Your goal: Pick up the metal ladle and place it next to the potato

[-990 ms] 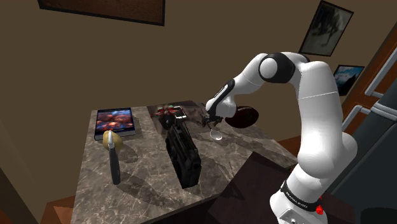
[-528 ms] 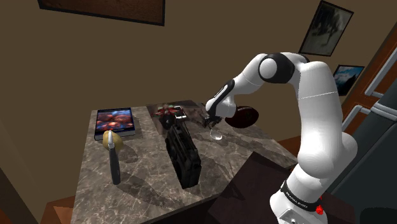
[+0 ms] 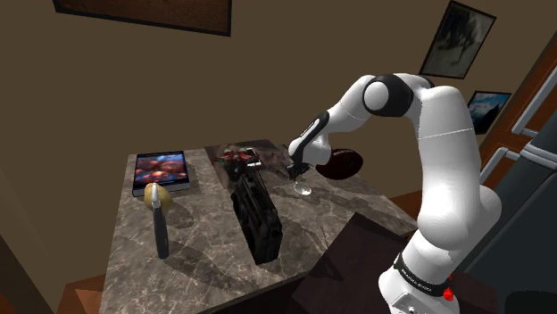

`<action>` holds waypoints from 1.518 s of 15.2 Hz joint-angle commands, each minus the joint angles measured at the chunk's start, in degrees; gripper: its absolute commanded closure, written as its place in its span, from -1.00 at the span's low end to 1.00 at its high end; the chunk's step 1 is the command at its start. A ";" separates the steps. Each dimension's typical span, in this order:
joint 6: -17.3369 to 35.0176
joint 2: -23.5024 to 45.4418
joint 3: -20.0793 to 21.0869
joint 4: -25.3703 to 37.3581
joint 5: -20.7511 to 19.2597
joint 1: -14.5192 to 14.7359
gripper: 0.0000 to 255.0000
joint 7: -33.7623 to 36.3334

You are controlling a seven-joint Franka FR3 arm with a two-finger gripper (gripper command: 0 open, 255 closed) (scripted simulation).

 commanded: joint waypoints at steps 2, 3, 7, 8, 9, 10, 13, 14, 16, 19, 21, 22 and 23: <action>-0.48 -0.70 -0.33 -0.27 -0.14 0.26 1.00 0.20; -0.99 -1.42 -0.67 -0.51 -0.29 0.53 1.00 0.41; -3.07 -4.26 -2.03 -1.38 -1.04 1.64 1.00 1.32; -3.60 -4.95 -2.38 -1.57 -1.26 1.92 1.00 1.56; -4.14 -5.64 -2.72 -1.74 -1.49 2.19 1.00 1.81; -4.68 -6.32 -3.07 -1.91 -1.73 2.47 1.00 2.07; -6.34 -8.34 -4.10 -2.33 -2.52 3.28 1.00 2.88; -6.90 -9.00 -4.44 -2.44 -2.81 3.54 1.00 3.16; -8.03 -10.30 -5.11 -2.63 -3.41 4.06 1.00 3.73; -9.77 -12.21 -6.06 -2.83 -4.38 4.78 1.00 4.62; -10.94 -13.45 -6.67 -2.90 -5.07 5.23 1.00 5.23; -11.54 -14.06 -6.95 -2.91 -5.42 5.45 1.00 5.53; -12.14 -14.67 -7.23 -2.92 -5.77 5.66 1.00 5.84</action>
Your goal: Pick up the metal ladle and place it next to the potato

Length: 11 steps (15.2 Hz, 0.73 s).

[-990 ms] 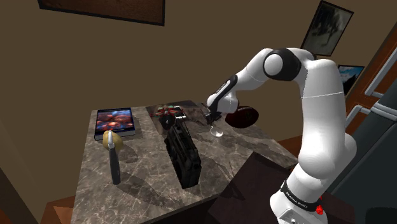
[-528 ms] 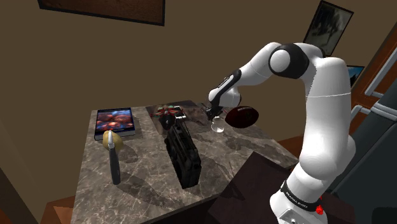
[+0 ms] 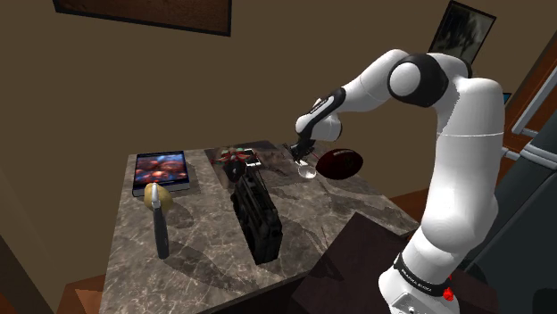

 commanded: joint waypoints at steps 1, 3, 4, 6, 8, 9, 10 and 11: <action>-1.14 -1.09 -0.53 0.03 -0.68 0.40 1.00 0.60; -2.36 -2.26 -1.04 0.09 -1.40 0.78 1.00 1.21; -2.97 -2.84 -1.28 0.14 -1.76 0.95 1.00 1.51; -4.21 -3.97 -1.73 0.28 -2.48 1.28 1.00 2.11; -5.47 -5.07 -2.15 0.47 -3.19 1.57 1.00 2.70; -6.05 -5.56 -2.32 0.57 -3.51 1.69 1.00 2.96; -6.03 -5.32 -2.30 0.89 -4.22 2.86 1.00 4.77; -6.04 -5.04 -2.28 1.27 -4.92 4.02 1.00 6.56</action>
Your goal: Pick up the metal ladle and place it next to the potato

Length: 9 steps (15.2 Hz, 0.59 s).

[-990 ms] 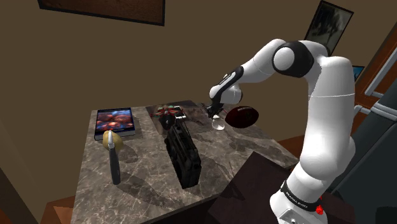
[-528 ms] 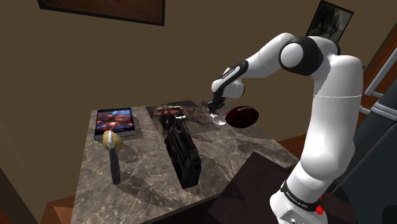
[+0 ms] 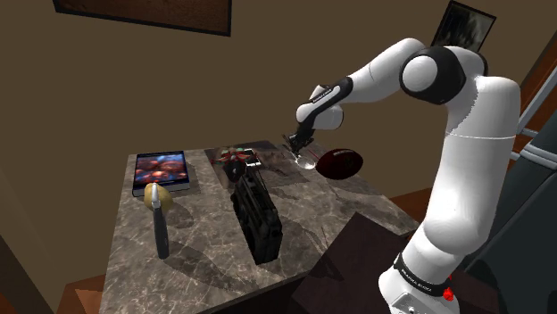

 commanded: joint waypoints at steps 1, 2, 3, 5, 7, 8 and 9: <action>-0.17 0.47 0.02 0.75 -1.20 1.91 1.00 3.05; -0.26 0.83 0.05 1.27 -1.89 3.04 1.00 4.82; -0.39 1.24 0.06 1.85 -2.54 4.18 1.00 6.56; -0.77 2.17 0.08 3.23 -3.81 6.40 1.00 9.96; -1.30 3.26 0.09 4.88 -4.97 8.57 1.00 13.25; -1.63 3.87 0.08 5.81 -5.50 9.65 1.00 14.83; -1.99 4.51 0.08 6.81 -6.02 10.70 1.00 16.39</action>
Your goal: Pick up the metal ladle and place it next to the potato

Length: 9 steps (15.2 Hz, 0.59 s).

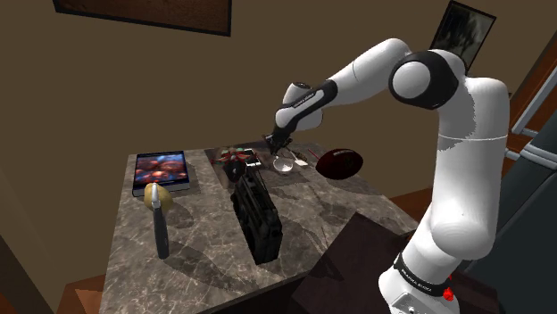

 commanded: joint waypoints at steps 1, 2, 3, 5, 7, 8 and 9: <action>-0.70 1.68 0.06 2.36 -0.91 1.95 1.00 3.07; -1.15 2.41 0.06 3.50 -1.36 2.97 1.00 4.54; -1.63 3.18 0.06 4.71 -1.79 3.96 1.00 5.98; -2.72 4.83 0.09 7.35 -2.55 5.87 1.00 8.74; -3.96 6.66 0.11 10.31 -3.21 7.69 1.00 11.34; -4.65 7.64 0.13 11.90 -3.49 8.57 1.00 12.57; -5.37 8.66 0.16 13.58 -3.75 9.41 1.00 13.78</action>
